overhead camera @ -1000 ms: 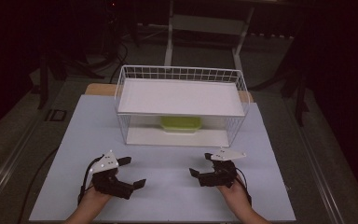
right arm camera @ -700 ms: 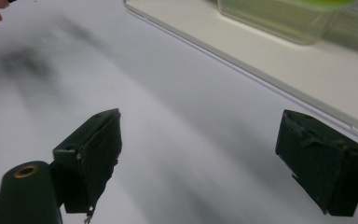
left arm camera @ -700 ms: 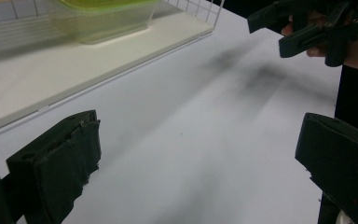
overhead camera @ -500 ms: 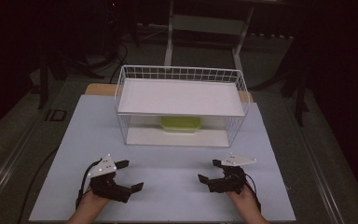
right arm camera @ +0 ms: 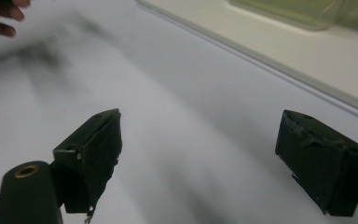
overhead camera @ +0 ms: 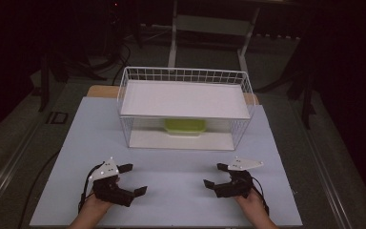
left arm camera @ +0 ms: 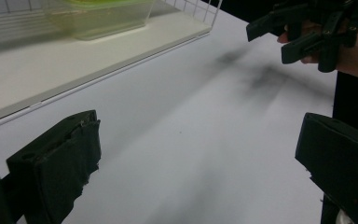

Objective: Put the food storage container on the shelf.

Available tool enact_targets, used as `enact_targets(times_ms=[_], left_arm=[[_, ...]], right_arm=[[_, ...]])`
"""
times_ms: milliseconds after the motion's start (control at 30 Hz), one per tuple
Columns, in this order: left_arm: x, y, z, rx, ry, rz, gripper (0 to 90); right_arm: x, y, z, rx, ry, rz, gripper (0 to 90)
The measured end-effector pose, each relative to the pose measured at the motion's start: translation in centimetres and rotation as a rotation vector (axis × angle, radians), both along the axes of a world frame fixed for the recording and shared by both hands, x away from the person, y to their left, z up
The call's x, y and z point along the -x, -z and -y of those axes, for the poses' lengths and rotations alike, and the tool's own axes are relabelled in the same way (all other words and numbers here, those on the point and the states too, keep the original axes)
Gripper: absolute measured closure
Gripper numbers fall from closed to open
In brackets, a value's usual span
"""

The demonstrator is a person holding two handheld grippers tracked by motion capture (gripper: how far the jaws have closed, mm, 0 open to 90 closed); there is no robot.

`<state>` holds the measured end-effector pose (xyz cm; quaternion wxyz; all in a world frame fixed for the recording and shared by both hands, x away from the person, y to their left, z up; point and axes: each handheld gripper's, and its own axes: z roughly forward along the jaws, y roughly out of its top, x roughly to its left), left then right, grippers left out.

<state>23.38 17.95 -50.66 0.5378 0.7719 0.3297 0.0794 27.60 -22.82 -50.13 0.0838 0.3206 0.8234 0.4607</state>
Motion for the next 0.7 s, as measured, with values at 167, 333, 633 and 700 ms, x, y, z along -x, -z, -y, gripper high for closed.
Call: enact_targets(times_ms=[167,333,633,700], left_arm=[[-0.06,-0.11,0.00,0.005,0.001,0.006,0.7],[-0.02,-0.25,-0.04,0.005,-0.007,0.013,0.7],[0.00,-0.15,-0.06,0.005,0.004,0.011,0.7],[-0.05,-0.15,-0.03,0.007,0.004,0.011,0.7]], right_arm=[[-0.13,-0.25,0.58,0.003,0.017,0.031,14.6],[-0.35,-0.01,0.77,0.011,0.040,0.018,14.6],[-0.33,0.06,0.68,0.017,0.035,0.013,14.6],[-0.35,0.08,0.65,0.021,0.034,0.013,14.6]])
